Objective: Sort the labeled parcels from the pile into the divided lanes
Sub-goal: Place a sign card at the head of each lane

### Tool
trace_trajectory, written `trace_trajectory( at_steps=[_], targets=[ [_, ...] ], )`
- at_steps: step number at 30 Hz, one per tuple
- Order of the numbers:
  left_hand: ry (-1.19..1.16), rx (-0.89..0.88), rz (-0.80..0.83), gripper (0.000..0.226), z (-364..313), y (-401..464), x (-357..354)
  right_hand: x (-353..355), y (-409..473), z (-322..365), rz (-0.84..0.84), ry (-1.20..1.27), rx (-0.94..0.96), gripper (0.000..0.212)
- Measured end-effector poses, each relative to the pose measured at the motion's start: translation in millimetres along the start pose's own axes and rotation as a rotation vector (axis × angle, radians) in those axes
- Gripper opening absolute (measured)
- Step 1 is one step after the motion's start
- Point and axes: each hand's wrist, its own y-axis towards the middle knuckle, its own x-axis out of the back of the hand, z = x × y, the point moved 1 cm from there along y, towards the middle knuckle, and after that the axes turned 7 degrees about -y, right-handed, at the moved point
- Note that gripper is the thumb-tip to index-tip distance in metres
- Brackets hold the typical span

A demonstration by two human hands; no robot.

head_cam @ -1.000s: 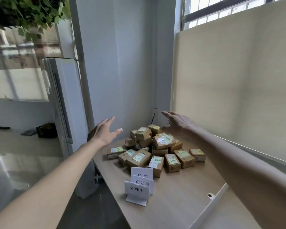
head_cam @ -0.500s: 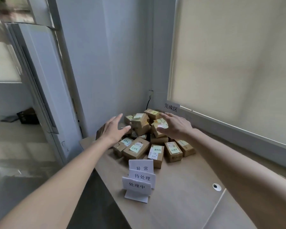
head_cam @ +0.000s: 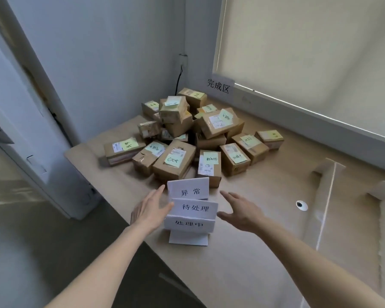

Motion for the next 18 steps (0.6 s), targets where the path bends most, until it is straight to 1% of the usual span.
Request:
trace_trajectory(
  at_steps=[2,6,10,13,18],
  targets=[
    [-0.021,0.01,0.059,0.076,31,12,-21,-35,13,9,0.064,0.04,-0.021,0.082],
    [-0.082,0.023,0.121,0.077,73,25,-55,-87,29,29,0.12,0.113,-0.056,0.085],
    [-0.137,-0.006,0.18,0.076,88,24,-83,-121,35,39,0.157,0.159,-0.103,0.088],
    [-0.186,0.005,0.216,0.076,96,26,-97,-137,36,43,0.179,0.211,-0.133,0.089],
    [-0.264,-0.011,0.264,0.073,97,26,-105,-146,36,50,0.153,0.283,-0.148,0.09]
  ],
)
